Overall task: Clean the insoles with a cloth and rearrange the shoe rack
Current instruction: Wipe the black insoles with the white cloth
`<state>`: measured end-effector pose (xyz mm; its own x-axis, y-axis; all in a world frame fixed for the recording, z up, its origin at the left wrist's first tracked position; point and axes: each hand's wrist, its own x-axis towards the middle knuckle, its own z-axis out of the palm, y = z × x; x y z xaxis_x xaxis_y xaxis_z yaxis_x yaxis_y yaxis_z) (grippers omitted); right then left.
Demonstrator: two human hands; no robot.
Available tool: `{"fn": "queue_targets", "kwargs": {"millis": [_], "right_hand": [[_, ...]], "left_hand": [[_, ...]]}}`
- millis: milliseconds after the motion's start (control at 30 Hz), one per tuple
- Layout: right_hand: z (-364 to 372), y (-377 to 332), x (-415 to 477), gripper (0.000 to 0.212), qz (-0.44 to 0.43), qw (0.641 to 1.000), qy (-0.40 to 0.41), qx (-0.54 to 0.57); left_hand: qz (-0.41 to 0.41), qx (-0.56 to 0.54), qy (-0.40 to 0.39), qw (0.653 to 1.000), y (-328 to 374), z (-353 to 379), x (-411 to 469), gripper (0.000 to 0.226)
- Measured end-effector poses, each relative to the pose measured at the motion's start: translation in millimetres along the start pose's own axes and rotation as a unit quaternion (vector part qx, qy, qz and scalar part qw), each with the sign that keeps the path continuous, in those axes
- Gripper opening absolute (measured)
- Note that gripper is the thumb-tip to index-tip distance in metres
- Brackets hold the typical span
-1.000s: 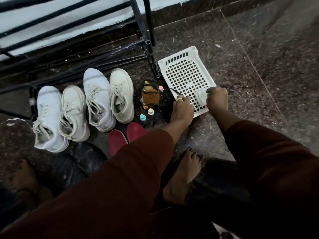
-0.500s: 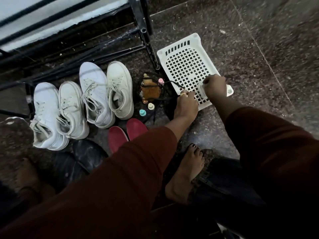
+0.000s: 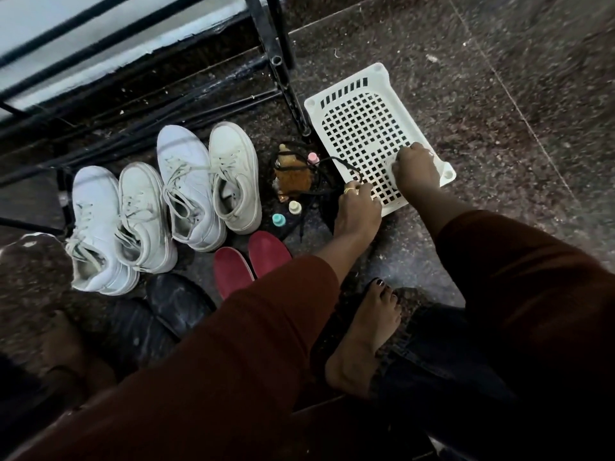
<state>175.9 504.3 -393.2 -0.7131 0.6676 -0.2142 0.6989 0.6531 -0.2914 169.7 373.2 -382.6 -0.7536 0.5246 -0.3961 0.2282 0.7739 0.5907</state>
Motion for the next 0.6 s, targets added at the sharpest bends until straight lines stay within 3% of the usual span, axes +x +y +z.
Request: {"fn": "queue_targets", "kwargs": {"millis": [133,200,333,467,600], "right_hand": [[-12,7,-6,0.018,0.063,0.978,0.088,0.180],[-17,11,-7,0.017,0.113,0.931,0.093,0.336],[-37,1,-11,0.029,0.165,0.794,0.066,0.582],[-47,-28,-28,0.025,0.205,0.669,-0.061,0.712],[-27,-54,-51,0.028,0.210,0.616,-0.192,0.734]], "left_hand": [[-0.013,-0.051,0.023,0.998,-6,-4,-1,0.035],[-0.013,-0.082,0.033,0.996,-4,-8,-4,0.034],[-0.032,-0.155,0.071,0.985,5,-20,-6,0.035],[-0.063,-0.241,0.089,0.964,8,-44,-10,0.038],[-0.074,-0.339,0.118,0.931,-6,-64,-27,0.046]]}}
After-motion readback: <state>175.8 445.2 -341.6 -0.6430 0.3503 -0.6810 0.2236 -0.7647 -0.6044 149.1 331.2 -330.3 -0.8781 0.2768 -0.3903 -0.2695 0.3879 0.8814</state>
